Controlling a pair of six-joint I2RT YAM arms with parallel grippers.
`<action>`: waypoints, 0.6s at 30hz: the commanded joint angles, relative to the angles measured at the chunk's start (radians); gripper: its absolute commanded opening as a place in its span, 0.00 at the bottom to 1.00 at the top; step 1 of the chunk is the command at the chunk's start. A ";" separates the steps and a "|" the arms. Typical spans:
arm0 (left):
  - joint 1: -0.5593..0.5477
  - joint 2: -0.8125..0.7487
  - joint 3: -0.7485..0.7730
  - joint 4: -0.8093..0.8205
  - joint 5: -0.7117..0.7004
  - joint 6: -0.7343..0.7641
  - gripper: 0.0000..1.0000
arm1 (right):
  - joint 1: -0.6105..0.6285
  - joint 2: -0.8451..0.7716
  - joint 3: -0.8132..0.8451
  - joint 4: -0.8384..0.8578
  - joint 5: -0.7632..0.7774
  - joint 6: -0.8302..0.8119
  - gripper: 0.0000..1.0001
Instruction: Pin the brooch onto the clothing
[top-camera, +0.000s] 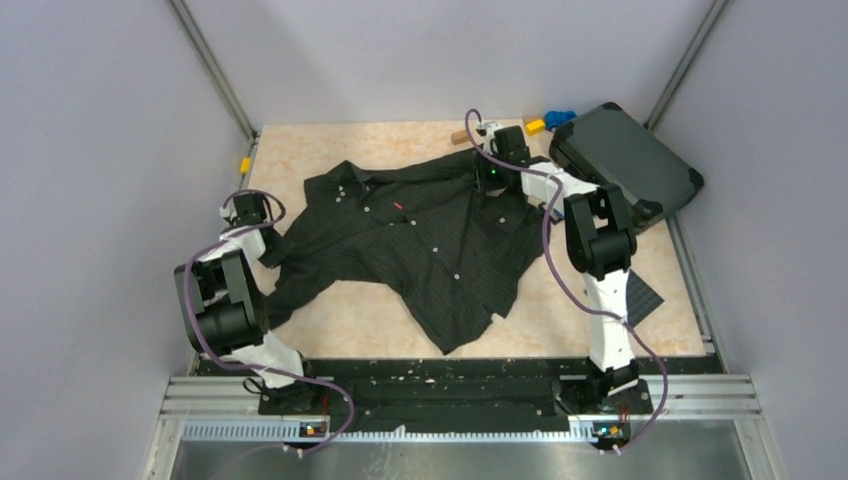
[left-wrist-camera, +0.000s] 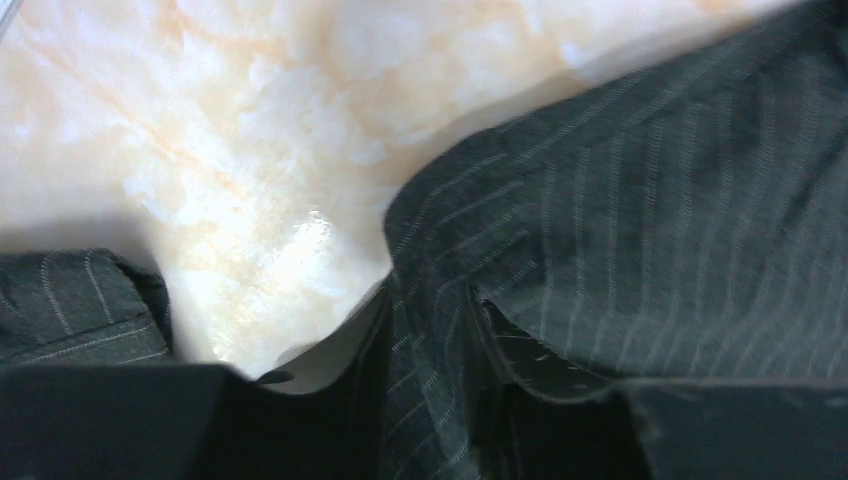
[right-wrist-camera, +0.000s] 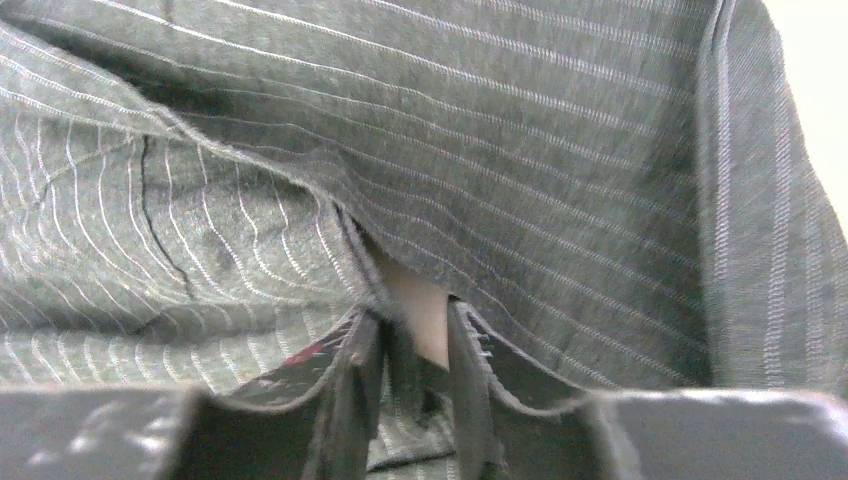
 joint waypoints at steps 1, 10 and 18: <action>-0.073 -0.111 0.103 -0.067 -0.069 0.045 0.44 | -0.003 -0.117 0.013 -0.005 -0.067 -0.043 0.64; -0.199 -0.300 0.062 -0.197 -0.067 0.008 0.57 | 0.104 -0.488 -0.254 -0.030 -0.003 -0.006 0.76; -0.208 -0.504 -0.225 -0.138 0.204 -0.155 0.77 | 0.337 -0.725 -0.525 -0.017 0.026 0.044 0.76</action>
